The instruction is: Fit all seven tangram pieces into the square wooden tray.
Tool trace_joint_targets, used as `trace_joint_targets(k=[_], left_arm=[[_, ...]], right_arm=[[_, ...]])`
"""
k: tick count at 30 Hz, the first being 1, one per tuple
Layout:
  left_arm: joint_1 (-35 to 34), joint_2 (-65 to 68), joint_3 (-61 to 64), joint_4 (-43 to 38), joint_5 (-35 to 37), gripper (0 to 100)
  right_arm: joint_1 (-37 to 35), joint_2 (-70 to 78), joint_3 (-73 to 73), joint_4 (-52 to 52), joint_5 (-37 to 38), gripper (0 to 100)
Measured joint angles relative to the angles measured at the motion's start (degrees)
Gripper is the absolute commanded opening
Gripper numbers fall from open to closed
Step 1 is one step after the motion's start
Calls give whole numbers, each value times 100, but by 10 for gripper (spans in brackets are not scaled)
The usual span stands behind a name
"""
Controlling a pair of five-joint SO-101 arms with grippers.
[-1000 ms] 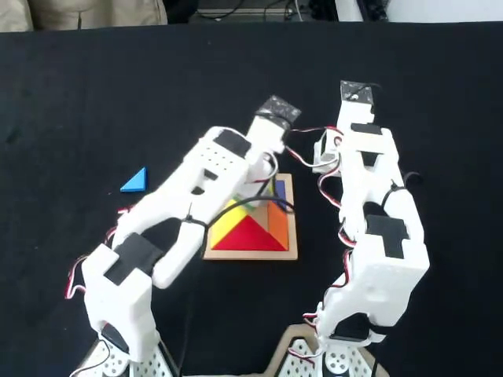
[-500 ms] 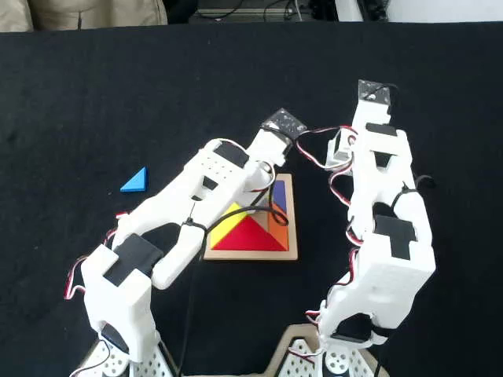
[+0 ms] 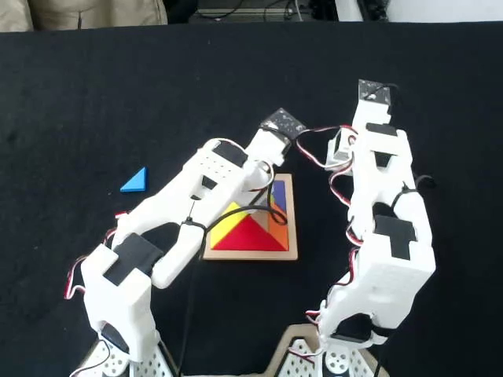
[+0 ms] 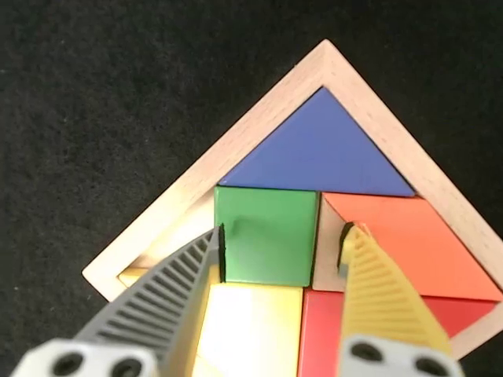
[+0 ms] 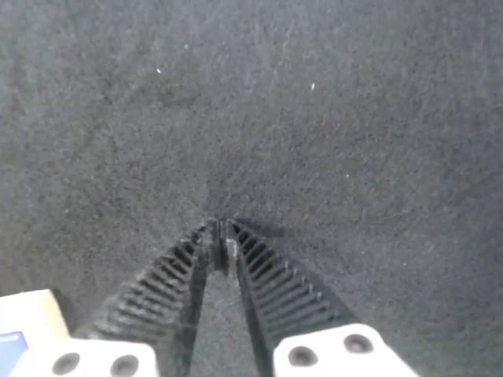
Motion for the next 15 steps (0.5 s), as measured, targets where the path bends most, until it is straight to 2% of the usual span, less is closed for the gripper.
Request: trace_joint_targets(k=[7,15], left_arm=[[0,-79,0,123,-26,245],[79,-1943,-281,1732,-35,243]], right_arm=[[0,0,0,0,0,11],[9,0,0,0,0,11]])
